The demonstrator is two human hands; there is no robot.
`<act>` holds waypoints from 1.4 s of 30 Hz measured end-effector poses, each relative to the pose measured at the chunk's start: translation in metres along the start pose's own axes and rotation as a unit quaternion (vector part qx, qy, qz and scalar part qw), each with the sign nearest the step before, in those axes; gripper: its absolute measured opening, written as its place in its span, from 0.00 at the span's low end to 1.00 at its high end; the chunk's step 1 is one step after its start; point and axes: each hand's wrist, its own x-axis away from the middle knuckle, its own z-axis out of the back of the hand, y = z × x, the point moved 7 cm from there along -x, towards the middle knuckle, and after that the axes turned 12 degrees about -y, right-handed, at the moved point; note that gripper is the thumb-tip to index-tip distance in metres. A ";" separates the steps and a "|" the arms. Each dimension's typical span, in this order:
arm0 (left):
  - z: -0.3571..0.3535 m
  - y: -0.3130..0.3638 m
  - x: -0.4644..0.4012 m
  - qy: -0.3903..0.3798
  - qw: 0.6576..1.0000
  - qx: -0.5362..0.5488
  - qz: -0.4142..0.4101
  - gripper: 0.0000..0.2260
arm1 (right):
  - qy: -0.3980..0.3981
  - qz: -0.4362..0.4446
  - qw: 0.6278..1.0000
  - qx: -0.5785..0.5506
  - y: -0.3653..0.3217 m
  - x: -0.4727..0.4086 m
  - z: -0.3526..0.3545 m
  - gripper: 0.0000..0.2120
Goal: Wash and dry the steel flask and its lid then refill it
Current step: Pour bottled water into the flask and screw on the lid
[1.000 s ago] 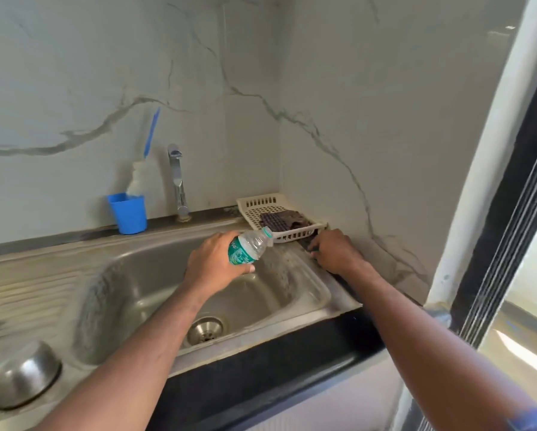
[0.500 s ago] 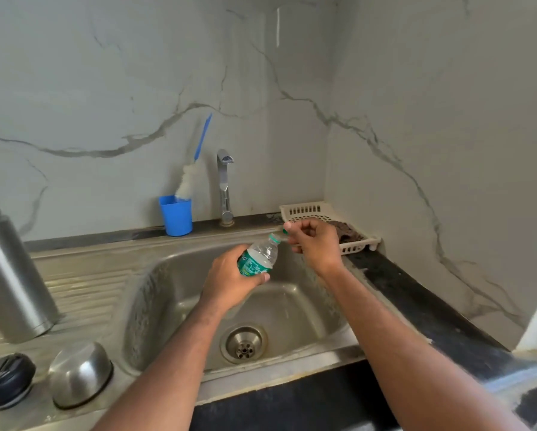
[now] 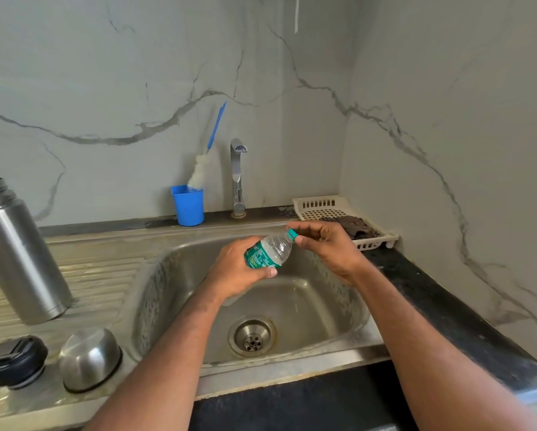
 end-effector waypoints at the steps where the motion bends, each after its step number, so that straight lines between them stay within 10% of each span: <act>1: 0.001 0.000 0.000 -0.006 1.000 0.001 -0.001 0.27 | -0.003 -0.002 1.000 0.008 0.001 0.000 0.000 0.16; 15: -0.001 0.002 -0.002 -0.014 0.995 -0.102 0.005 0.35 | 0.002 -0.065 0.950 0.306 -0.005 0.010 -0.002 0.14; 22: -0.016 0.001 -0.005 -0.113 0.994 -0.003 0.003 0.29 | 0.006 0.071 0.904 0.421 -0.027 0.009 -0.014 0.18; 34: -0.014 0.016 0.001 -0.046 0.969 -0.242 -0.018 0.31 | 0.042 -0.199 0.942 0.267 0.013 0.005 -0.012 0.21; 42: 0.022 0.004 0.011 0.108 0.991 0.004 0.078 0.34 | 0.076 -0.076 0.984 0.145 -0.010 0.004 -0.040 0.27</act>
